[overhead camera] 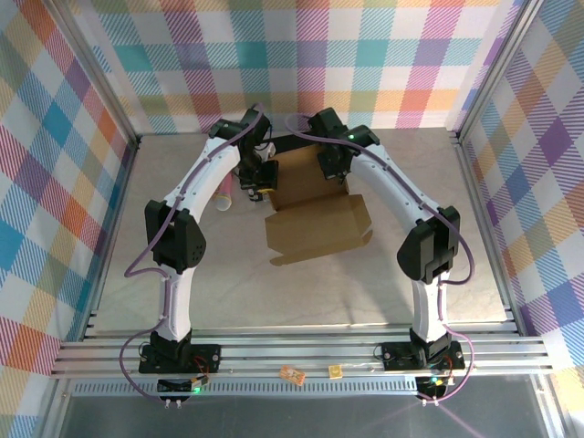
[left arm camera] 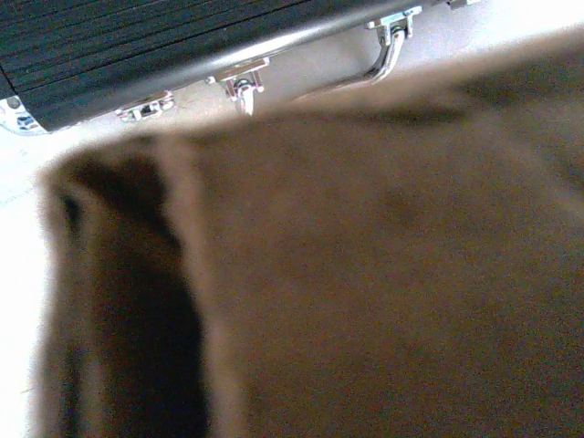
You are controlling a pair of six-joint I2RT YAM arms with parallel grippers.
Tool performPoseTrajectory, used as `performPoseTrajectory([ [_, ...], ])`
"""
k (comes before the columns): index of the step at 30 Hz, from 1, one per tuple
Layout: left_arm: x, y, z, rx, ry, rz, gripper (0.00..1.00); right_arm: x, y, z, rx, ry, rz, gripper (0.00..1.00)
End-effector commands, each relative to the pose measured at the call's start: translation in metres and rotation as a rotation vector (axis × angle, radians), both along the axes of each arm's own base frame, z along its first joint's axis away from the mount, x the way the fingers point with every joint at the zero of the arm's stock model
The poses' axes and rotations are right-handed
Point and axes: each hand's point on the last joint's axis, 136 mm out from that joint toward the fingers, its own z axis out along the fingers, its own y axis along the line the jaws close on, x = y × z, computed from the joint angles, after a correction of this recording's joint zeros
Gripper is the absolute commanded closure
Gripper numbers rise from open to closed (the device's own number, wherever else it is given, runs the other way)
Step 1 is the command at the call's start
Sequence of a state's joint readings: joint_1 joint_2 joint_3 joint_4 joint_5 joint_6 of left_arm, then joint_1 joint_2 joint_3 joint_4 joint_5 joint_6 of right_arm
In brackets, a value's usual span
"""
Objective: Fold the paper box
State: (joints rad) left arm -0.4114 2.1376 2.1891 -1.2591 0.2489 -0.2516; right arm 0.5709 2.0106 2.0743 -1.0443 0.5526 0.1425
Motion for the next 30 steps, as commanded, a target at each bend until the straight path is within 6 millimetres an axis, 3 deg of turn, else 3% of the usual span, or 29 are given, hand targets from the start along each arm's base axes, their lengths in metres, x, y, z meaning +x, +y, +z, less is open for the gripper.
performPoseTrajectory([
  [1, -0.006, -0.007, 0.018, -0.024, -0.01, -0.006, 1.0, -0.002, -0.013, 0.001, -0.084, 0.003, -0.038, 1.0],
  [10, -0.001, 0.017, 0.01, 0.127, -0.034, 0.105, 1.0, -0.013, -0.005, 0.003, -0.024, 0.044, -0.052, 1.0],
  [19, -0.007, 0.039, -0.007, 0.305, -0.081, 0.194, 1.0, -0.044, -0.009, -0.03, -0.025, 0.181, -0.161, 1.0],
  [30, -0.008, 0.031, -0.015, 0.315, -0.121, 0.175, 1.0, -0.053, 0.004, -0.034, 0.004, 0.198, -0.16, 1.0],
])
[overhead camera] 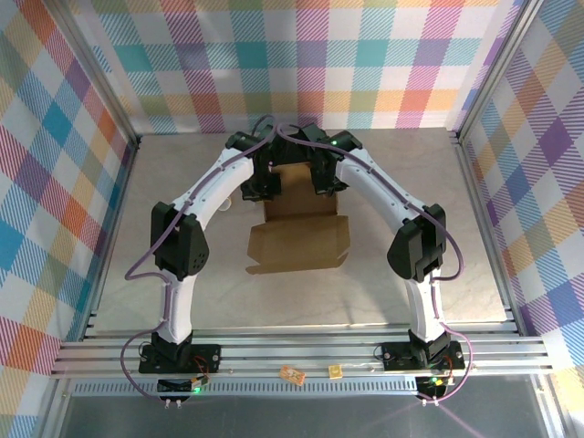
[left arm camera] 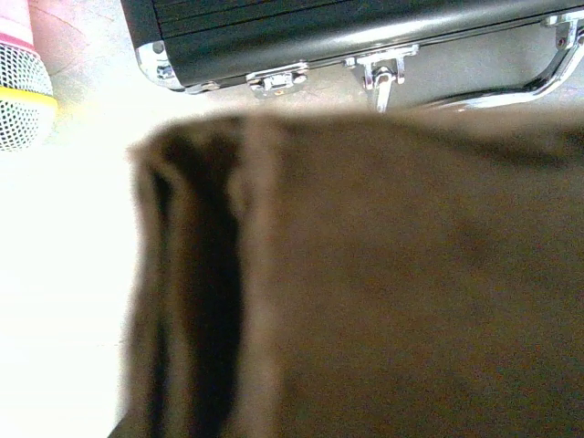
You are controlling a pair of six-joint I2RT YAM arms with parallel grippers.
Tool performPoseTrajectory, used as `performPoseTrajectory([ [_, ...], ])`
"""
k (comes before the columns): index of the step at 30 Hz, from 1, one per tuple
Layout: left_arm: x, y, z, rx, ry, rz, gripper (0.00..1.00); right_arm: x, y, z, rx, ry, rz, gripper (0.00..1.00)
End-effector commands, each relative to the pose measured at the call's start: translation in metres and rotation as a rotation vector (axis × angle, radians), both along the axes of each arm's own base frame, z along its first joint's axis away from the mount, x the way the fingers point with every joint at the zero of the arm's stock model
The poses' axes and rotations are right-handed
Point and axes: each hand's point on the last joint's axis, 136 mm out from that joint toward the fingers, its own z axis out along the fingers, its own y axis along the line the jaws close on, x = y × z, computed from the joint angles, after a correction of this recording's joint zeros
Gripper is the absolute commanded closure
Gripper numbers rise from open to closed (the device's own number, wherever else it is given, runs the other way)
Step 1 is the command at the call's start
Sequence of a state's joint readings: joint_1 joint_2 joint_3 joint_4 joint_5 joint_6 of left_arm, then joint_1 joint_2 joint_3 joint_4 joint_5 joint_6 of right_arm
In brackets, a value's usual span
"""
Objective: Fold the paper box
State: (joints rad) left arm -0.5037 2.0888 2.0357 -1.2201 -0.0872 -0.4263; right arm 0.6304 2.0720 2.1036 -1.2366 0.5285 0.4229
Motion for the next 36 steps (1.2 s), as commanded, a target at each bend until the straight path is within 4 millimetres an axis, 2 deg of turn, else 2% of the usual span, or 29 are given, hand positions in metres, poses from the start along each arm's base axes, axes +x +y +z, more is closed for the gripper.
performPoseTrajectory([
  [1, 0.004, 0.007, 0.011, 0.007, -0.058, 0.008, 0.96, -0.014, -0.006, 0.001, -0.023, 0.056, 0.015, 1.0],
  [4, 0.003, 0.003, 0.007, -0.044, -0.042, -0.001, 0.85, -0.015, -0.003, -0.004, -0.013, 0.08, 0.027, 1.0],
  [12, 0.001, -0.004, 0.005, -0.132, -0.026, -0.028, 0.67, -0.015, -0.004, -0.01, 0.013, 0.118, 0.029, 1.0],
  [26, 0.001, -0.006, 0.024, -0.184, -0.087, -0.049, 0.55, -0.014, -0.007, -0.013, 0.012, 0.133, 0.024, 1.0],
  [31, -0.006, 0.003, 0.01, -0.129, -0.028, -0.049, 0.55, -0.013, -0.005, -0.012, 0.021, 0.131, 0.026, 1.0],
  [36, -0.007, 0.005, 0.0, -0.117, -0.015, -0.041, 0.55, -0.014, -0.004, -0.012, 0.025, 0.139, 0.027, 1.0],
])
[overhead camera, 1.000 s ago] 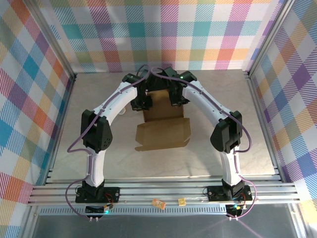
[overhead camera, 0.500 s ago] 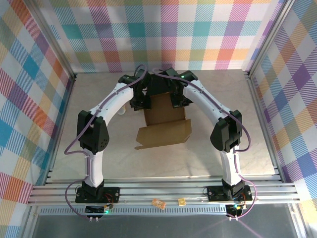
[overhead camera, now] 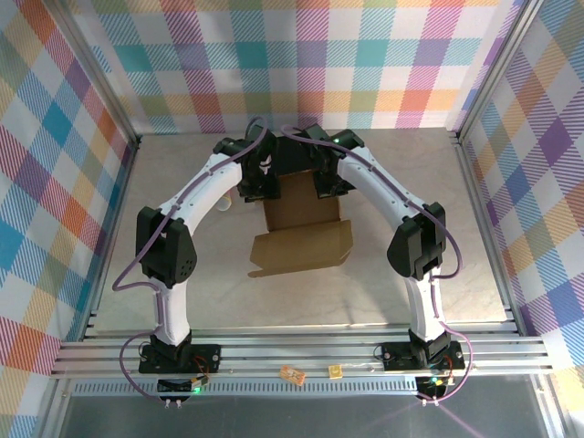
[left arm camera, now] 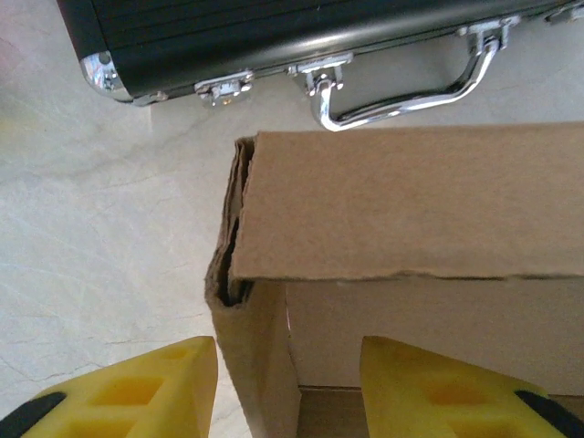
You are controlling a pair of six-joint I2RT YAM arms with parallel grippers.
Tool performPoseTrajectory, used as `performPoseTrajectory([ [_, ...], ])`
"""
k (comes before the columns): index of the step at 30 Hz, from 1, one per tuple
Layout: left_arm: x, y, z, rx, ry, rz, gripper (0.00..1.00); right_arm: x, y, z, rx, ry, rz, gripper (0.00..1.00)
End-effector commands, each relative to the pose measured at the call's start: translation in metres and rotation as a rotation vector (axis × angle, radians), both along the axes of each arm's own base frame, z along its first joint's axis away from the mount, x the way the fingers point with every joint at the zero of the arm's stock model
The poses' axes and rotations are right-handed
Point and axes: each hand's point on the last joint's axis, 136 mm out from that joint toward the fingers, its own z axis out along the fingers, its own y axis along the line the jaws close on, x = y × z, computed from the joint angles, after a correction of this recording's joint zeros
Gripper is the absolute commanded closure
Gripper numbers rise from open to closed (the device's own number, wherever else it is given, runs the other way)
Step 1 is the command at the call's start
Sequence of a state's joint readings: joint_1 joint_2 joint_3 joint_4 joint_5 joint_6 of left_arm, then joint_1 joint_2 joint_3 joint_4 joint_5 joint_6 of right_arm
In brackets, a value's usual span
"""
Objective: Fold the paper box
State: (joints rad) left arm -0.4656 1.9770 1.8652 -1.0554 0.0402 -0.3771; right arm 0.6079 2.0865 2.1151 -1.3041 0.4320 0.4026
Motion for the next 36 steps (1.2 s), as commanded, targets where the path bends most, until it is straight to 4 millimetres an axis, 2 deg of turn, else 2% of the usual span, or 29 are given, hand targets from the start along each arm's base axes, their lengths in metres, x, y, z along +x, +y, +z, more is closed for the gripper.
performPoseTrajectory([
  [1, -0.005, 0.011, -0.006, 0.039, 0.021, 0.004, 0.56, -0.002, -0.001, 0.0, -0.001, 0.027, 0.009, 1.0],
  [6, 0.004, 0.013, -0.012, 0.062, -0.006, 0.009, 0.63, -0.002, 0.0, 0.001, 0.014, 0.027, 0.009, 1.0],
  [11, 0.008, 0.013, -0.017, 0.071, -0.013, 0.015, 0.83, -0.002, -0.001, 0.0, 0.015, 0.032, 0.003, 1.0],
  [18, 0.001, 0.015, -0.031, 0.079, 0.024, 0.01, 0.83, 0.0, -0.001, 0.003, 0.032, 0.031, -0.007, 1.0],
  [22, 0.002, 0.019, -0.031, 0.099, 0.018, 0.018, 1.0, 0.0, 0.0, 0.003, 0.034, 0.032, -0.008, 1.0],
  [28, 0.004, 0.028, -0.025, 0.175, -0.004, 0.032, 1.0, -0.001, -0.001, 0.002, 0.029, 0.038, -0.01, 1.0],
  [35, 0.0, 0.019, -0.018, 0.143, 0.002, 0.027, 0.99, -0.003, -0.002, -0.004, 0.016, 0.052, -0.004, 1.0],
  [36, -0.001, 0.018, -0.017, 0.139, 0.006, 0.028, 0.92, -0.004, -0.003, -0.007, 0.012, 0.058, -0.004, 1.0],
])
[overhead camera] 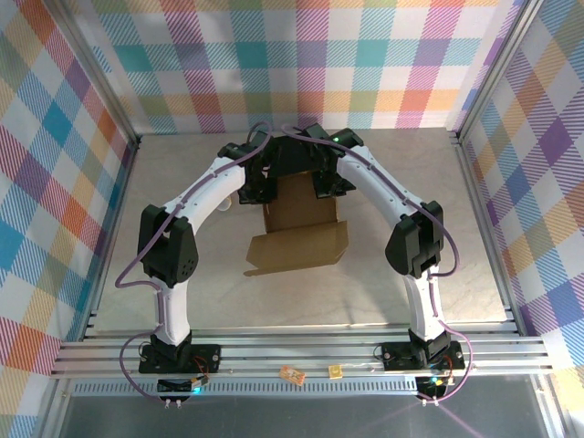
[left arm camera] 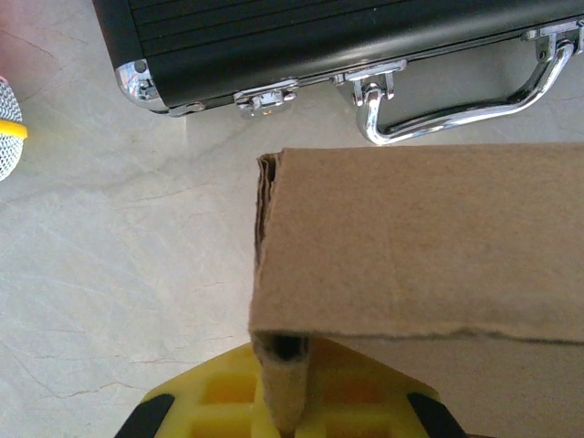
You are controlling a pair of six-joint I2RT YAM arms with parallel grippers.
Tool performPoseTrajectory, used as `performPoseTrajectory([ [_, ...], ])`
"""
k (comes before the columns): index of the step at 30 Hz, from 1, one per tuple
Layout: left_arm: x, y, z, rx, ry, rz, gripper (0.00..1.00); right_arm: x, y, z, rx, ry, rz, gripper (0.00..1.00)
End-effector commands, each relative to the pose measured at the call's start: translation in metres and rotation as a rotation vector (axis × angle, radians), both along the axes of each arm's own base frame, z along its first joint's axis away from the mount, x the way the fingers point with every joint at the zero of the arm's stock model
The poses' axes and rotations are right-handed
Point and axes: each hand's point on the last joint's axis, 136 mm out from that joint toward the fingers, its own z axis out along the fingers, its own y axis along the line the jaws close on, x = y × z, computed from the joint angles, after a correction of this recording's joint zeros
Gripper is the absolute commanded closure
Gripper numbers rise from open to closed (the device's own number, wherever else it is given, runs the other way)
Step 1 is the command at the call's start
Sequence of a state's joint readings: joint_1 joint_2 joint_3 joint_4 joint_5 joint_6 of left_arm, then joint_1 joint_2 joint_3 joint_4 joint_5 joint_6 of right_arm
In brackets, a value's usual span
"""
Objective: Fold the paper box
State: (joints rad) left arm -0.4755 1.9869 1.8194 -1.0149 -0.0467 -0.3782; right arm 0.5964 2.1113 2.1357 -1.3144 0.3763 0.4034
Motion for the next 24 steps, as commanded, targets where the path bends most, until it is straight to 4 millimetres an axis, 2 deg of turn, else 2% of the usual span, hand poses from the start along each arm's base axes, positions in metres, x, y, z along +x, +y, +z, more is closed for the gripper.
performPoseTrajectory([
  [1, -0.007, 0.007, 0.0, 0.05, 0.034, 0.012, 0.83, -0.005, -0.009, -0.001, -0.03, 0.023, -0.002, 1.0],
  [4, -0.01, 0.003, 0.004, 0.022, 0.04, 0.018, 0.61, -0.01, -0.011, -0.006, -0.029, 0.039, -0.012, 1.0],
  [7, -0.01, -0.004, 0.018, -0.033, 0.021, 0.031, 0.54, -0.014, -0.013, -0.01, -0.015, 0.054, -0.028, 1.0],
  [11, -0.009, -0.015, 0.041, -0.111, -0.005, 0.054, 0.5, -0.018, -0.018, -0.017, -0.014, 0.074, -0.045, 1.0],
  [14, -0.008, -0.015, 0.057, -0.135, -0.031, 0.088, 0.49, -0.019, -0.024, -0.02, -0.007, 0.087, -0.068, 1.0],
  [21, -0.01, 0.005, 0.107, -0.164, -0.153, 0.233, 0.5, -0.024, -0.052, -0.025, 0.082, 0.126, -0.229, 1.0],
  [24, -0.017, 0.022, 0.119, -0.153, -0.175, 0.347, 0.51, -0.029, -0.069, -0.027, 0.16, 0.143, -0.358, 1.0],
])
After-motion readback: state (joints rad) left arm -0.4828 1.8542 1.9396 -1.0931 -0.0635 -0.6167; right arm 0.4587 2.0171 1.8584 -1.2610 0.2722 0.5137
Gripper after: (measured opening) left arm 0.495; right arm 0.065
